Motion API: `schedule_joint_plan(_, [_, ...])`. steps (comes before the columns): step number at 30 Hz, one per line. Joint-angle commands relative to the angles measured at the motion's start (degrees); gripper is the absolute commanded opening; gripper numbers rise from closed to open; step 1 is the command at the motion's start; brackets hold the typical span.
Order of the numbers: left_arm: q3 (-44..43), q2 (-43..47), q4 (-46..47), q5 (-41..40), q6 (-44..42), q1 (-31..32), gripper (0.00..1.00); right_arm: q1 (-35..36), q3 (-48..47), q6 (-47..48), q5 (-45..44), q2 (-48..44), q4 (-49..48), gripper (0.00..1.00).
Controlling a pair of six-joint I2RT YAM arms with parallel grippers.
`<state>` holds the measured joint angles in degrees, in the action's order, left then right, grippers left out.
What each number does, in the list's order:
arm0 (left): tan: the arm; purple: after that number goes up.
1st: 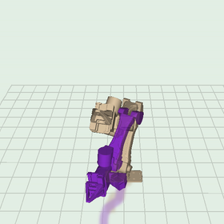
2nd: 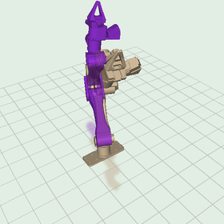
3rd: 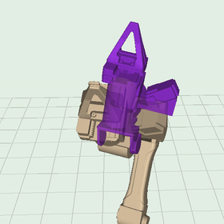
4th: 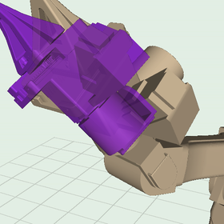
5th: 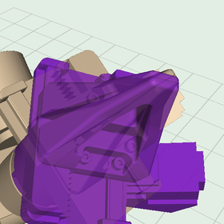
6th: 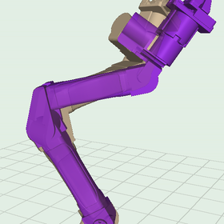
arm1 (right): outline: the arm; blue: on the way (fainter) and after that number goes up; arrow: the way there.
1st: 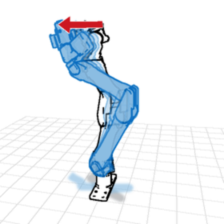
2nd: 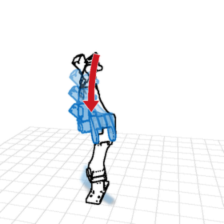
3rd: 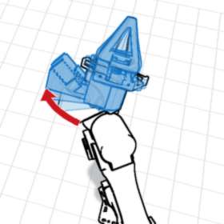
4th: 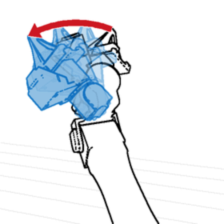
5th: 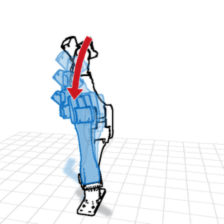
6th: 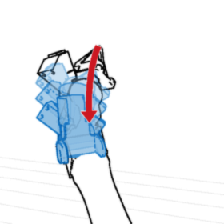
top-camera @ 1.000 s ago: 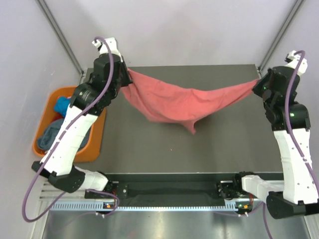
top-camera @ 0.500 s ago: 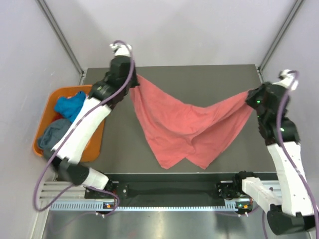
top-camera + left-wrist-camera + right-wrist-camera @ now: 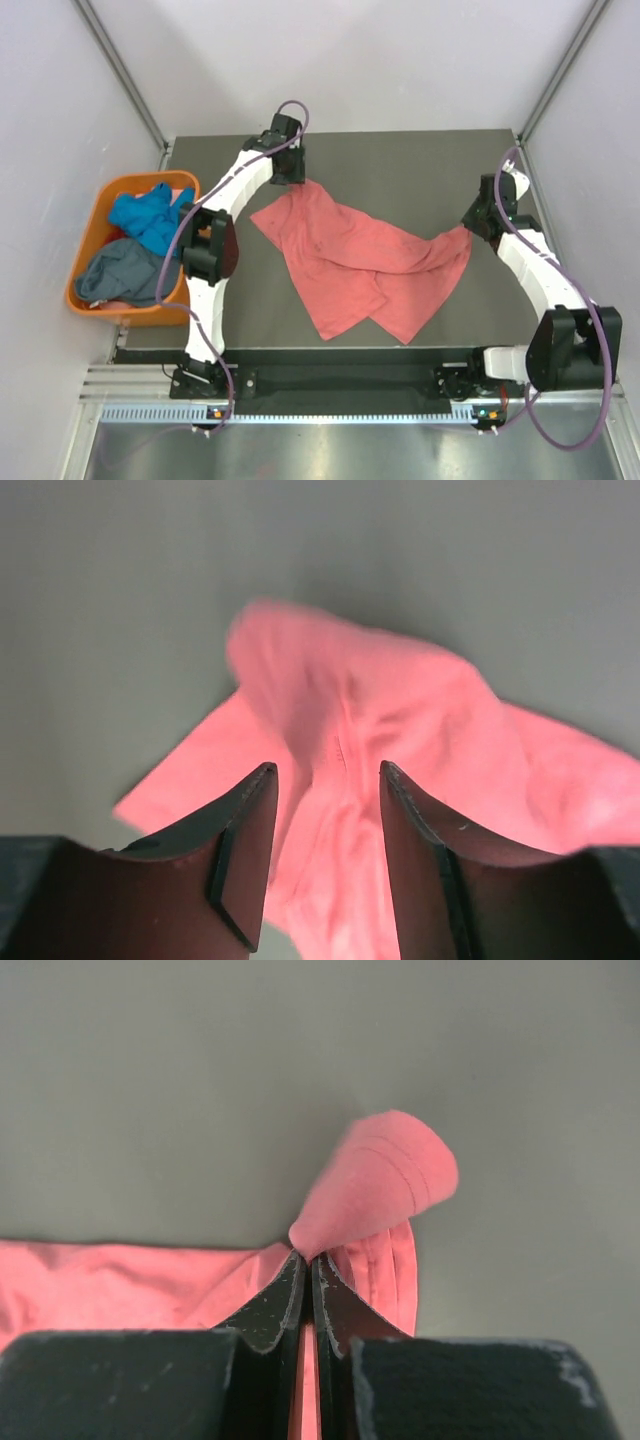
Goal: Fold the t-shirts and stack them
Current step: Flatten the tshirt out
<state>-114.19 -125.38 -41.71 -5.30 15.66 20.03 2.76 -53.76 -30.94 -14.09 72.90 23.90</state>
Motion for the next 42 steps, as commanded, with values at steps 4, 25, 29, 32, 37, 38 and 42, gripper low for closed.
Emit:
schedule_joint_plan(4, [19.0,20.9,-7.5,0.9,3.2,4.1,0.49,-1.0,-3.2,-1.0,3.3,1.9,-5.4,0.00])
schedule_joint_plan(25, [74.2,52.1,16.7,12.9,40.1,30.9,0.49,-0.9,3.5,-1.1,6.2,-4.7,-5.9,0.00])
schedule_joint_plan(29, [74.8,49.2,19.0,12.5,43.3,33.5,0.49,-1.0,4.0,-1.1,6.6,-5.1,-6.3,0.00])
schedule_joint_plan(32, [74.3,46.8,18.2,8.9,46.5,35.7,0.49,-1.0,4.0,-1.0,6.8,-5.1,-6.2,0.00])
schedule_joint_plan(37, [74.6,42.4,20.1,7.6,48.0,36.7,0.48,-1.0,5.0,-1.7,7.8,-5.6,-6.9,0.00])
schedule_joint_plan(38, [74.6,42.2,20.2,7.5,48.1,36.8,0.47,-1.0,5.1,-1.6,8.0,-5.7,-6.8,0.00])
schedule_joint_plan(42, [75.4,41.4,20.6,6.8,48.3,37.1,0.38,-1.0,5.5,-1.2,7.3,-6.3,-6.7,0.00])
